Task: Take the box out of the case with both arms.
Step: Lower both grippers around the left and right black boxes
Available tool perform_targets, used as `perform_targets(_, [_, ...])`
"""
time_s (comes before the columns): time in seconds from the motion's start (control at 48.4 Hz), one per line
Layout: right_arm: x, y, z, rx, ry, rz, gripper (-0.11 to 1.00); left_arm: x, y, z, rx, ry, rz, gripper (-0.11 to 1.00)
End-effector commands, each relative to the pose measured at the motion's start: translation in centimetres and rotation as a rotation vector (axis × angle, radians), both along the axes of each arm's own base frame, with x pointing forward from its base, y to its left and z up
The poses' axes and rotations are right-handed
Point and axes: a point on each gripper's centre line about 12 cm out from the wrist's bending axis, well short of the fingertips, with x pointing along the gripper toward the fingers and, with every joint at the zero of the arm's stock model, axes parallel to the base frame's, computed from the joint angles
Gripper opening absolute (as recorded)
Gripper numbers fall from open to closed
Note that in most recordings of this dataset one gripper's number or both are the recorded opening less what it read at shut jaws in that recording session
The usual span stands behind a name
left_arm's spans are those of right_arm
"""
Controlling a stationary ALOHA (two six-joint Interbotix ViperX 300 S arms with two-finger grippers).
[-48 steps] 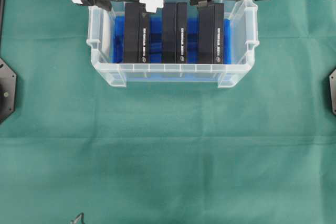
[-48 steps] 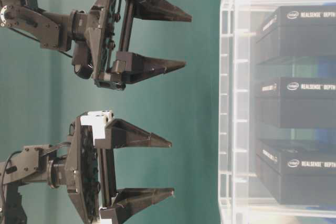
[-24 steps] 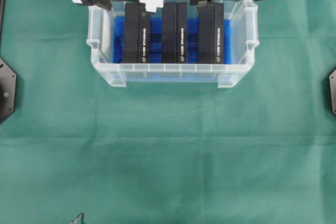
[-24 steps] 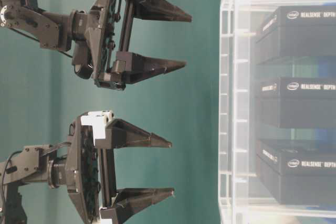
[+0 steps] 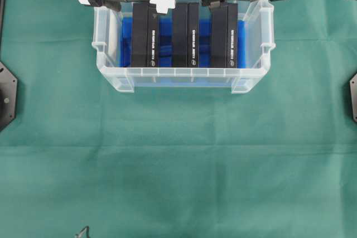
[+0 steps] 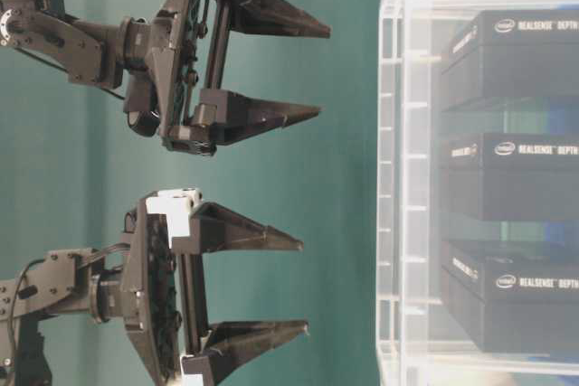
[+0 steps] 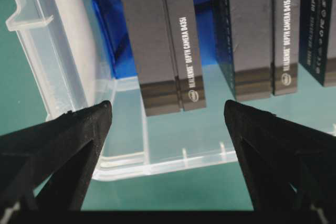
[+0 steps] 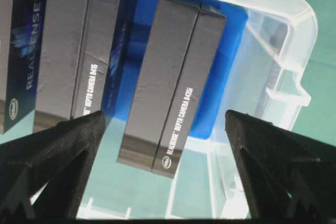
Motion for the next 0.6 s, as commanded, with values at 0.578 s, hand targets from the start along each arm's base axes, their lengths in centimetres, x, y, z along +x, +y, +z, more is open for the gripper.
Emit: perform_targets(0.578, [0.7, 0.3, -3.4, 0.009, 0.023, 0.006, 0.96, 0.0, 0.2, -3.6, 0.021, -0.040, -0.004, 0.92])
